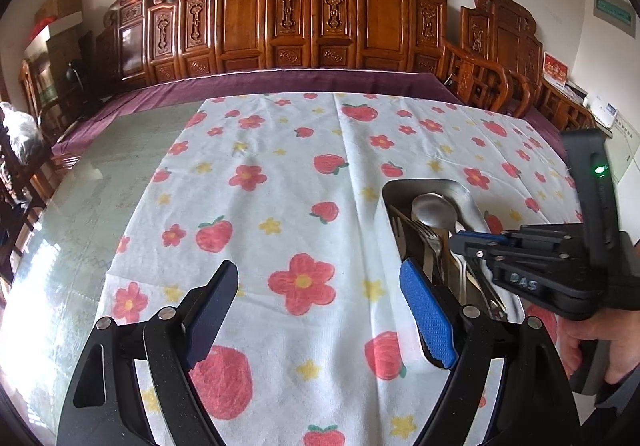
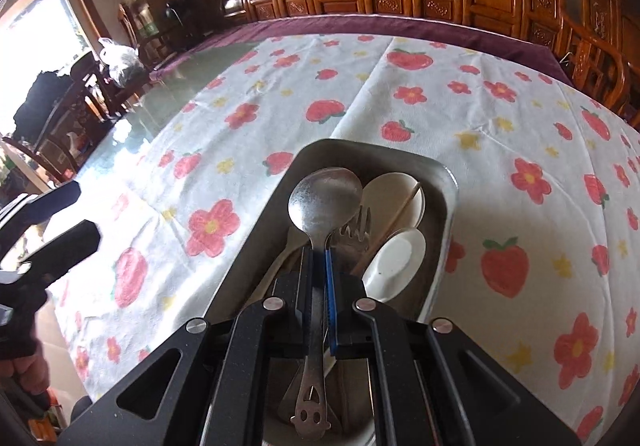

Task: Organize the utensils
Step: 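Lower the metal spoon into the tray and open the right gripper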

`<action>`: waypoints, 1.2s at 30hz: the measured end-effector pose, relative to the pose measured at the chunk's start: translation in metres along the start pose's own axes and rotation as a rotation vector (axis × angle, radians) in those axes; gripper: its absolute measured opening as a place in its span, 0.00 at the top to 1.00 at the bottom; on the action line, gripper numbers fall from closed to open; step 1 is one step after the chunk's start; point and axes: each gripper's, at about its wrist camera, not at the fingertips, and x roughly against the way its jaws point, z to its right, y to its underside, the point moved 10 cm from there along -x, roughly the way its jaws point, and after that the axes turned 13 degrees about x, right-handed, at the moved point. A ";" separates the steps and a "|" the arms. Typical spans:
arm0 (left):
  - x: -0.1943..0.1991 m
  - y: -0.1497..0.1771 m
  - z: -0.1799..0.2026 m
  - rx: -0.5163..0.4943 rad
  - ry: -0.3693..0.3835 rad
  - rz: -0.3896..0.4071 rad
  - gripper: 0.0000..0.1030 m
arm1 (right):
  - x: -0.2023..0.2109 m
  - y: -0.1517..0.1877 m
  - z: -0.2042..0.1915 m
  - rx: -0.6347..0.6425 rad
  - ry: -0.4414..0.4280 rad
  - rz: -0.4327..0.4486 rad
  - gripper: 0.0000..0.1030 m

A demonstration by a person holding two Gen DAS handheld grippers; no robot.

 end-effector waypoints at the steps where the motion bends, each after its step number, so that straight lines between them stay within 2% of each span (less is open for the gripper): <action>1: 0.000 0.000 -0.001 -0.001 -0.002 0.002 0.23 | -0.004 0.001 0.000 -0.005 0.004 -0.008 0.93; 10: 0.001 -0.004 -0.007 0.004 -0.018 0.013 0.23 | -0.019 0.002 -0.016 0.002 -0.003 -0.029 0.93; 13: 0.002 -0.004 -0.007 0.004 -0.018 0.013 0.23 | -0.022 0.005 -0.012 -0.006 0.021 -0.043 0.93; 16: 0.001 -0.004 -0.007 0.003 -0.018 0.008 0.23 | -0.023 0.007 -0.006 -0.032 0.007 -0.041 0.92; 22: 0.004 0.001 -0.005 -0.002 -0.024 0.007 0.23 | -0.003 0.003 -0.008 0.021 0.012 0.013 0.90; 28: 0.017 0.006 0.005 -0.001 -0.027 0.019 0.23 | 0.041 0.009 -0.004 0.032 0.020 0.079 0.89; 31: 0.026 0.010 0.016 -0.005 -0.021 0.023 0.21 | 0.072 0.018 -0.001 0.031 0.029 0.118 0.77; 33: 0.033 0.012 0.024 -0.009 -0.018 0.032 0.14 | 0.089 0.023 0.002 0.027 0.037 0.138 0.62; 36: 0.045 0.016 0.039 -0.017 -0.001 0.046 0.08 | 0.117 0.033 0.006 0.016 0.044 0.172 0.49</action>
